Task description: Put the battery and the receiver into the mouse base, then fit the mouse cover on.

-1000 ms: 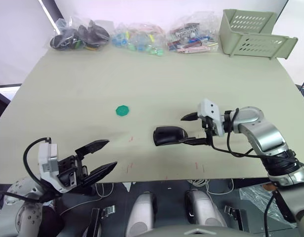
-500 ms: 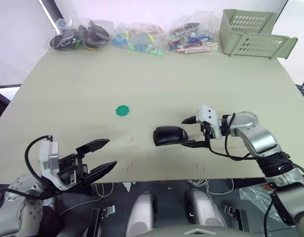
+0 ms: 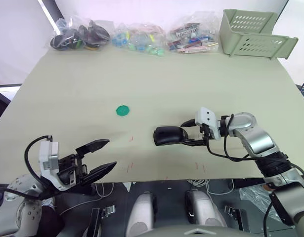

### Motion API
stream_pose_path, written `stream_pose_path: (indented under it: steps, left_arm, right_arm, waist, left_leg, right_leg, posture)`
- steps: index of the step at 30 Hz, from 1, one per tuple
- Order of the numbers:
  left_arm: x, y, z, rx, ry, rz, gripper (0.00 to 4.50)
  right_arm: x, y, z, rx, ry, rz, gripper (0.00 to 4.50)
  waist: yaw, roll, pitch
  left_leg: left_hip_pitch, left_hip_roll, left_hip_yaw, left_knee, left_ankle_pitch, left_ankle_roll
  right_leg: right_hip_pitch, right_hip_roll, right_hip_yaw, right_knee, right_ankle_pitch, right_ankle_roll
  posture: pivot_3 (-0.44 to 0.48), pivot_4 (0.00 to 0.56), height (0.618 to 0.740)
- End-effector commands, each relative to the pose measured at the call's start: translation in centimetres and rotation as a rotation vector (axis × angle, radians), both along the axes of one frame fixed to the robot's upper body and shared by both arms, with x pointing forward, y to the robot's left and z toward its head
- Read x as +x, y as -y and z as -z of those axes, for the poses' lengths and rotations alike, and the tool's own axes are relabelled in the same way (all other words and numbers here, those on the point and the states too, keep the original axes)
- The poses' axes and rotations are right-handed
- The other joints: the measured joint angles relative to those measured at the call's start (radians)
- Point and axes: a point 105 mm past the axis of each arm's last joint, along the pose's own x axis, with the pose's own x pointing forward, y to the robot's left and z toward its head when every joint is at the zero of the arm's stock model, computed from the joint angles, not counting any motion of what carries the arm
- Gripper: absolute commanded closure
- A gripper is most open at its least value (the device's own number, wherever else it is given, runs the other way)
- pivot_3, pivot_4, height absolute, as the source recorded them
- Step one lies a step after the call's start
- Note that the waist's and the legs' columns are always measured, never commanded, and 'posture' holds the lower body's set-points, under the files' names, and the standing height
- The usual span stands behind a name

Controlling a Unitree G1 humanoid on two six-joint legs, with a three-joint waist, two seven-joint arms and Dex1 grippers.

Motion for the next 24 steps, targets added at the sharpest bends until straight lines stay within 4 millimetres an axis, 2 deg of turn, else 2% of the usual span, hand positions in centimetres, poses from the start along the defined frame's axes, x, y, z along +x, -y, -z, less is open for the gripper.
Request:
stream_pose_path:
  steps: [1, 24]
  left_arm:
    - [-0.06, -0.12, -0.82, 0.02, 0.042, 0.004, 0.0]
    - [-0.05, 0.04, -0.9, 0.021, 0.042, 0.005, 0.0]
  right_arm:
    - [-0.15, -0.36, -0.28, 0.011, 0.023, -0.016, 0.97]
    - [0.12, -0.52, -0.06, -0.002, 0.03, -0.011, 0.97]
  waist:
    - [0.0, 0.0, 0.0]
    - [0.0, 0.0, 0.0]
  left_leg:
    - [0.0, 0.0, 0.0, 0.0, 0.0, 0.0]
    - [0.0, 0.0, 0.0, 0.0, 0.0, 0.0]
  right_leg:
    - [0.0, 0.0, 0.0, 0.0, 0.0, 0.0]
    - [0.0, 0.0, 0.0, 0.0, 0.0, 0.0]
  posture:
    - [0.0, 0.15, 0.74]
    - [0.0, 0.15, 0.74]
